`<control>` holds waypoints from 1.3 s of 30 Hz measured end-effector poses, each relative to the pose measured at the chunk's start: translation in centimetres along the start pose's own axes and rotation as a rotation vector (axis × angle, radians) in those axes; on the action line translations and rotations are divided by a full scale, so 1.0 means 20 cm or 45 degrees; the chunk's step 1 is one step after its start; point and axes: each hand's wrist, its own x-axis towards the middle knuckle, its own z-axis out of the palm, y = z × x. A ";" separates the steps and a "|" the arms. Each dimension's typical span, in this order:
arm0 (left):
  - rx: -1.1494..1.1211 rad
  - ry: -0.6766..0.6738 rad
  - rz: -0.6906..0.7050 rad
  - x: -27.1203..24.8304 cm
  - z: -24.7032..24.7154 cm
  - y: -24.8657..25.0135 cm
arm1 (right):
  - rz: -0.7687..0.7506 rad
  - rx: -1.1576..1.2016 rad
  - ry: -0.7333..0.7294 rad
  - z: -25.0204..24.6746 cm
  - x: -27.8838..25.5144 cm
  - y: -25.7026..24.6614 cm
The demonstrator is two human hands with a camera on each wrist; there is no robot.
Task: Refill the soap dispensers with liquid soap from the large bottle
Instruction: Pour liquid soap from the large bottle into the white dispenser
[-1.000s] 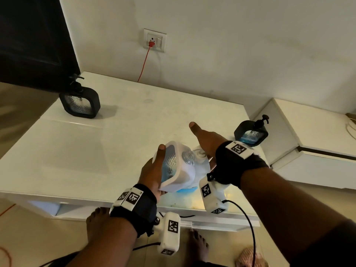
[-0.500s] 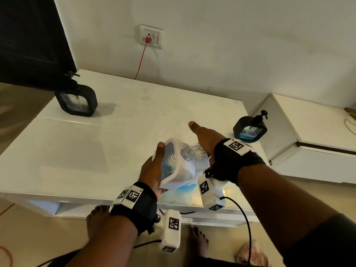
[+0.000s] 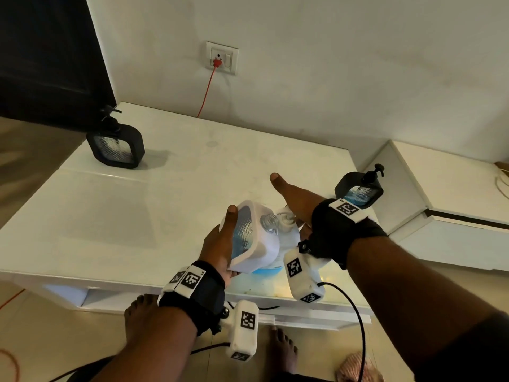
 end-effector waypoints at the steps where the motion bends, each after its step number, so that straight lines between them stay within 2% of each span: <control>1: -0.005 -0.002 -0.001 0.00 0.00 0.00 | 0.005 0.011 -0.014 -0.01 0.00 0.00; 13: 0.012 0.018 -0.025 -0.01 0.01 -0.01 | -0.062 -0.085 0.125 0.02 0.02 0.01; 19: 0.019 -0.001 -0.029 -0.01 0.01 -0.01 | -0.017 -0.056 0.185 0.04 0.04 0.01; 26: 0.042 0.013 -0.018 -0.02 0.02 -0.01 | -0.006 -0.156 0.264 0.03 0.04 0.02; 29: 0.040 0.010 -0.022 -0.02 0.02 0.00 | -0.023 -0.139 0.232 0.03 0.03 0.02; 35: 0.035 0.049 0.002 -0.03 0.03 0.02 | -0.003 -0.066 0.019 -0.01 -0.05 -0.02; 39: 0.037 0.067 0.034 -0.04 0.03 0.01 | -0.016 -0.142 0.049 -0.02 -0.07 -0.02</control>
